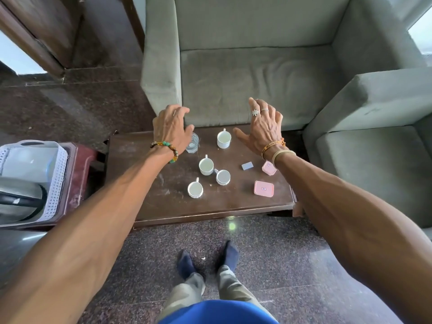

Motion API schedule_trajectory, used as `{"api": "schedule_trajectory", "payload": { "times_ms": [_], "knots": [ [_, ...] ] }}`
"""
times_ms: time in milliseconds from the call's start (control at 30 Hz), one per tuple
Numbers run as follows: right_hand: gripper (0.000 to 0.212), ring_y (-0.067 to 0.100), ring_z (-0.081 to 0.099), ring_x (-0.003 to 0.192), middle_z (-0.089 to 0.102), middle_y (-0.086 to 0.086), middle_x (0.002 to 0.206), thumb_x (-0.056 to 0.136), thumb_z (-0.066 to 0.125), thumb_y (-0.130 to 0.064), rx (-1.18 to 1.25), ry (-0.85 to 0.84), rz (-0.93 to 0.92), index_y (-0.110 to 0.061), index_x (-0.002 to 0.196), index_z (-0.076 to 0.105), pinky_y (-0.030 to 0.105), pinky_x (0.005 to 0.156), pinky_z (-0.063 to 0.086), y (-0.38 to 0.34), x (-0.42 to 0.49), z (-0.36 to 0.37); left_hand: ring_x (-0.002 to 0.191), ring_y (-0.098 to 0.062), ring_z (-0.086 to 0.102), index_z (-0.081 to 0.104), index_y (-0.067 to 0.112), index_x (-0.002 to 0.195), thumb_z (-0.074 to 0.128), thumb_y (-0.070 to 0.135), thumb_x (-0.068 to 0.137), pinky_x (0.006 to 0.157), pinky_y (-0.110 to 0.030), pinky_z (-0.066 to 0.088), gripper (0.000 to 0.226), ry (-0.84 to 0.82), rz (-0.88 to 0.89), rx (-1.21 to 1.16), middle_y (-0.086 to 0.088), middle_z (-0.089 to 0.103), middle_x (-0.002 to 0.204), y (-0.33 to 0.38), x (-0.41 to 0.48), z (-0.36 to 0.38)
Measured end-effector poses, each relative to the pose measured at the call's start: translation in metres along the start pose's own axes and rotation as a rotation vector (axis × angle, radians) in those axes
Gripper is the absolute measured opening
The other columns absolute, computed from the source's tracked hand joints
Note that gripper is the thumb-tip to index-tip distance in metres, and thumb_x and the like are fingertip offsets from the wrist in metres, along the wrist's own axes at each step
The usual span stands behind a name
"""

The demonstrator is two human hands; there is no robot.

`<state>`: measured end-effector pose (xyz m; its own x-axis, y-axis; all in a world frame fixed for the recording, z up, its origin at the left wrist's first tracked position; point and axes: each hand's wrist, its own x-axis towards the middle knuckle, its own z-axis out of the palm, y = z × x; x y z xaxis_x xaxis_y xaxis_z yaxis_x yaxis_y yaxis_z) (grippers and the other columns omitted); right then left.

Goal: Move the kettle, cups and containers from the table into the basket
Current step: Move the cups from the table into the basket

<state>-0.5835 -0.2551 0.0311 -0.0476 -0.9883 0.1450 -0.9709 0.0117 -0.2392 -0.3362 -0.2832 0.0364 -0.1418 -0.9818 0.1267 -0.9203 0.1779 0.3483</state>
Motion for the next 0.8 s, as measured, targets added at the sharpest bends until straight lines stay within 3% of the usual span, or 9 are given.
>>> {"api": "schedule_trajectory", "payload": {
  "times_ms": [167,333,500,567,667,800],
  "knots": [
    [0.09,0.034,0.042,0.124,0.043,0.01,0.141,0.079,0.066,-0.057,-0.008,-0.064,-0.054,-0.012,0.149,0.032,0.045,0.1,0.033,-0.008,0.001,0.023,0.115,-0.03,0.052,0.056,0.02,0.121,0.064,0.03,0.084,0.096,-0.045,0.041,0.039,0.029,-0.05,-0.025,-0.006,0.052,0.129,-0.012,-0.011,0.011],
    [0.09,0.034,0.043,0.123,0.043,0.01,0.143,0.077,0.066,-0.056,0.033,-0.202,-0.078,-0.013,0.149,0.033,0.046,0.1,0.033,-0.034,-0.021,0.071,0.118,-0.026,0.051,0.056,0.019,0.123,0.064,0.03,0.085,0.099,-0.042,0.043,0.04,-0.084,-0.138,-0.023,-0.003,0.05,0.131,-0.049,-0.047,0.038],
    [0.09,0.031,0.042,0.124,0.04,0.007,0.145,0.08,0.063,-0.057,0.028,-0.347,-0.06,-0.015,0.15,0.028,0.045,0.1,0.034,-0.059,-0.055,0.117,0.11,-0.022,0.055,0.056,0.016,0.121,0.066,0.025,0.086,0.087,-0.03,0.042,0.038,-0.177,-0.177,-0.075,-0.004,0.051,0.129,-0.085,-0.075,0.065],
    [0.09,0.031,0.042,0.125,0.04,0.007,0.145,0.08,0.063,-0.059,0.037,-0.383,-0.063,-0.016,0.15,0.028,0.045,0.101,0.034,-0.07,-0.064,0.128,0.11,-0.02,0.056,0.056,0.017,0.122,0.065,0.027,0.087,0.086,-0.032,0.041,0.038,-0.217,-0.194,-0.077,-0.002,0.05,0.13,-0.094,-0.08,0.069],
    [0.09,0.03,0.043,0.124,0.04,0.005,0.145,0.079,0.063,-0.059,0.044,-0.401,-0.033,-0.018,0.15,0.028,0.044,0.102,0.034,-0.085,-0.067,0.139,0.113,-0.021,0.054,0.054,0.016,0.125,0.063,0.025,0.088,0.088,-0.031,0.043,0.039,-0.28,-0.176,-0.106,-0.003,0.05,0.131,-0.107,-0.078,0.072],
    [0.091,0.029,0.043,0.125,0.041,0.004,0.145,0.076,0.066,-0.059,0.071,-0.375,0.035,-0.02,0.15,0.029,0.043,0.103,0.034,-0.094,-0.064,0.151,0.116,-0.021,0.051,0.053,0.01,0.127,0.062,0.019,0.09,0.088,-0.018,0.033,0.039,-0.303,-0.17,-0.163,-0.008,0.048,0.132,-0.117,-0.068,0.08]
  ]
}}
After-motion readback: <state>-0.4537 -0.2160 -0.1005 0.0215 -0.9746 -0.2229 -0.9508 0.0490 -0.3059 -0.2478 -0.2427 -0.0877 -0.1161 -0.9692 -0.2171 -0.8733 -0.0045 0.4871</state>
